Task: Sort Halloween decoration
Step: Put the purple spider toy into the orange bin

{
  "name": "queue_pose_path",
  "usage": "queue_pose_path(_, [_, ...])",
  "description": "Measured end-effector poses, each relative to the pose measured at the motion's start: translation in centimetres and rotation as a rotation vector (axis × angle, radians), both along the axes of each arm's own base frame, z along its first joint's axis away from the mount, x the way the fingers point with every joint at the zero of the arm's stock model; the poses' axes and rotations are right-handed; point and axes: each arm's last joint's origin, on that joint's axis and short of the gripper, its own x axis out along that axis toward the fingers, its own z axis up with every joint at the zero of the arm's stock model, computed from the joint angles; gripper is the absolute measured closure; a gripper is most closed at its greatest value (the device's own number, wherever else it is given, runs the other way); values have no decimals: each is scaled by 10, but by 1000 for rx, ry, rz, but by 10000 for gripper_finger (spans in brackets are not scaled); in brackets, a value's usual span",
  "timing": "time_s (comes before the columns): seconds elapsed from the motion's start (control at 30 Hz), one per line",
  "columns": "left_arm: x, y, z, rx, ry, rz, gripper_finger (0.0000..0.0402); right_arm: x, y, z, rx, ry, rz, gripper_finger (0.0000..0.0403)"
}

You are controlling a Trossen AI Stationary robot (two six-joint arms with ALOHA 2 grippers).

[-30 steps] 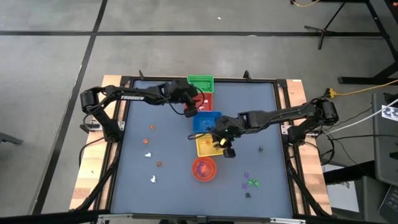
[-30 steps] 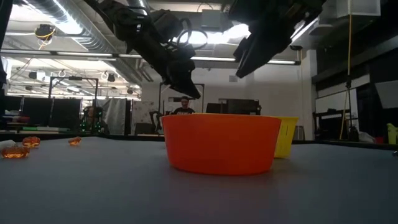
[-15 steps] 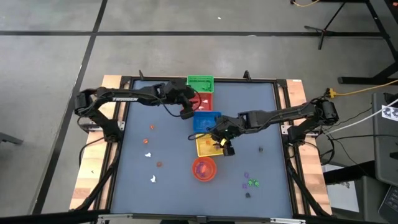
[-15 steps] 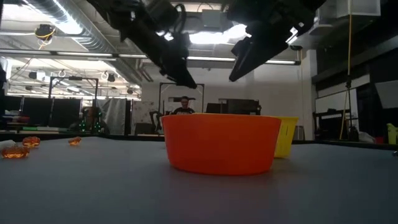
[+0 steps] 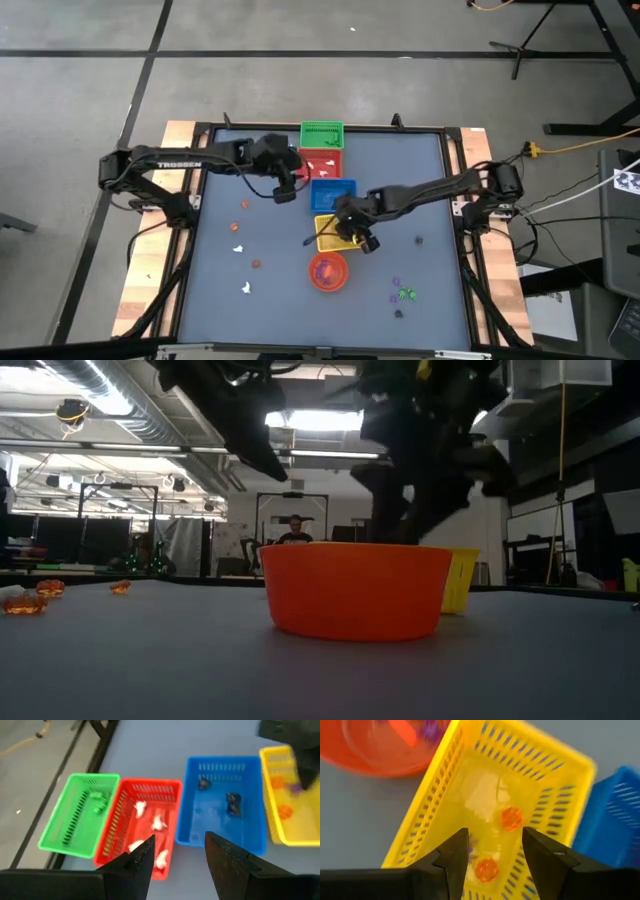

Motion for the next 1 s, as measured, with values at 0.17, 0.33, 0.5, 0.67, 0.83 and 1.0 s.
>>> queue_pose_path(0.17, [1,-8,0,-1,6,-28,245,3,0,-13,-26,41,47,228])
queue_pose_path(0.33, [3,-13,0,-6,4,-41,245,-3,0,-16,-32,104,73,233])
queue_pose_path(0.5, [3,-14,0,-30,-6,-20,245,-7,0,-18,-50,144,111,233])
queue_pose_path(0.67, [3,-14,0,-35,-8,-15,245,-3,1,-26,-65,141,164,233])
queue_pose_path(0.83, [3,-14,0,-35,-4,-14,245,-1,1,-36,-86,170,219,233])
queue_pose_path(1.0, [2,-14,-1,-41,6,-11,245,-2,1,-47,-111,227,261,233])
